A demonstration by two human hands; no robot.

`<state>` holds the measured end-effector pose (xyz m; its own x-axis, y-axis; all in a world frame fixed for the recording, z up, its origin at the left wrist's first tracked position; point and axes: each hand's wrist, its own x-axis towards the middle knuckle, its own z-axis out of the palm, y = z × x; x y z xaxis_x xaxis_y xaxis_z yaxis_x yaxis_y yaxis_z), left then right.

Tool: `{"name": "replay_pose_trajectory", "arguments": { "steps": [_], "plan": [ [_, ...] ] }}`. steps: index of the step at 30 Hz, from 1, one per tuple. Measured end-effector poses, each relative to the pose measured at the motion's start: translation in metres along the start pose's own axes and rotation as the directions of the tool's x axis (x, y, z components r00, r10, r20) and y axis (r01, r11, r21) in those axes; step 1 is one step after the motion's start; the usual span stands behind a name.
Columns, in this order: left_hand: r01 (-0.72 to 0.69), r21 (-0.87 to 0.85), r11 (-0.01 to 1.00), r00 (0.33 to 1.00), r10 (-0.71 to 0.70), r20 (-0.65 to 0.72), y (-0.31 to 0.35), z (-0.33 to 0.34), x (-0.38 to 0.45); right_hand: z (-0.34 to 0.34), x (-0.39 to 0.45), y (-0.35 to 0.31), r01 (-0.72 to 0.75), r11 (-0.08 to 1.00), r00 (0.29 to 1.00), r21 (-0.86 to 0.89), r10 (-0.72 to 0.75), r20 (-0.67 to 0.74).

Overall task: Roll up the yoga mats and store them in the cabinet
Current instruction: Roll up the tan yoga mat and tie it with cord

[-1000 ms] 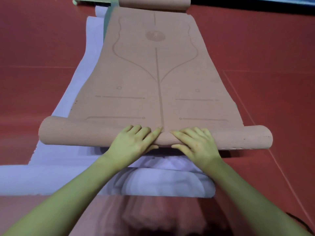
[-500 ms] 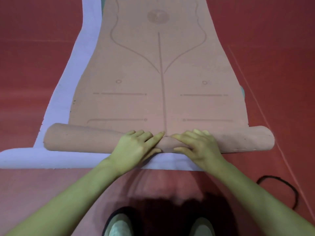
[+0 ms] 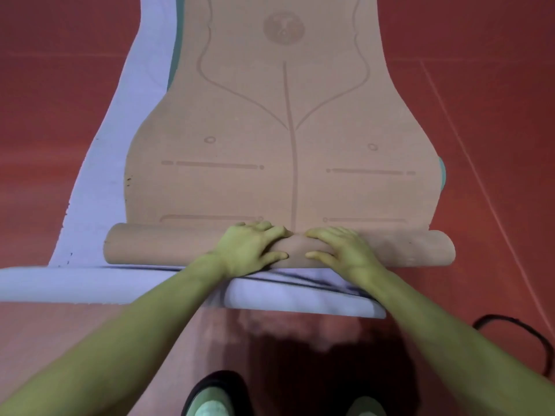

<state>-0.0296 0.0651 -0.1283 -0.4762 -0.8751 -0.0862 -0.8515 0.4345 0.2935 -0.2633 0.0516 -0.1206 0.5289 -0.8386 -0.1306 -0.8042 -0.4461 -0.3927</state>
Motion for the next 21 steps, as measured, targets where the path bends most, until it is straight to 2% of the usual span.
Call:
{"name": "replay_pose_trajectory", "arguments": {
  "steps": [1, 4, 6, 10, 13, 15, 17, 21],
  "plan": [
    [-0.009, 0.007, 1.0, 1.0, 0.009, 0.004, -0.003, 0.006, 0.001, 0.007, 0.003, 0.001, 0.032, 0.999, 0.999, -0.041, -0.033, -0.025],
    [-0.089, 0.072, 0.993, 0.977, 0.101, -0.187, -0.012, 0.031, -0.004, 0.021, 0.01, 0.006, 0.069, 0.982, 0.988, -0.174, -0.092, -0.126],
    [-0.094, 0.103, 0.99, 0.958, 0.119, -0.262, -0.018, 0.039, -0.001, 0.026, 0.014, 0.012, 0.099, 0.965, 0.97, -0.242, -0.148, -0.192],
    [-0.025, 0.254, 0.967, 0.929, 0.116, -0.35, -0.018, 0.045, 0.003, 0.029, 0.019, 0.017, 0.056, 0.956, 0.951, -0.288, -0.14, -0.277],
    [0.024, 0.305, 0.952, 0.889, 0.119, -0.442, -0.007, 0.056, -0.005, 0.028, 0.021, 0.016, 0.074, 0.946, 0.949, -0.314, -0.163, -0.269],
    [0.059, 0.298, 0.953, 0.89, 0.085, -0.448, -0.001, 0.062, -0.013, 0.023, 0.028, 0.018, 0.107, 0.954, 0.96, -0.279, -0.172, -0.222],
    [0.082, 0.297, 0.951, 0.92, 0.043, -0.39, 0.0, 0.065, -0.016, 0.02, 0.035, 0.019, 0.112, 0.956, 0.968, -0.27, -0.167, -0.19],
    [0.03, 0.261, 0.965, 0.941, 0.06, -0.333, -0.016, 0.057, -0.002, 0.028, 0.021, 0.013, 0.032, 0.949, 0.944, -0.313, -0.131, -0.301]
  ]
}}
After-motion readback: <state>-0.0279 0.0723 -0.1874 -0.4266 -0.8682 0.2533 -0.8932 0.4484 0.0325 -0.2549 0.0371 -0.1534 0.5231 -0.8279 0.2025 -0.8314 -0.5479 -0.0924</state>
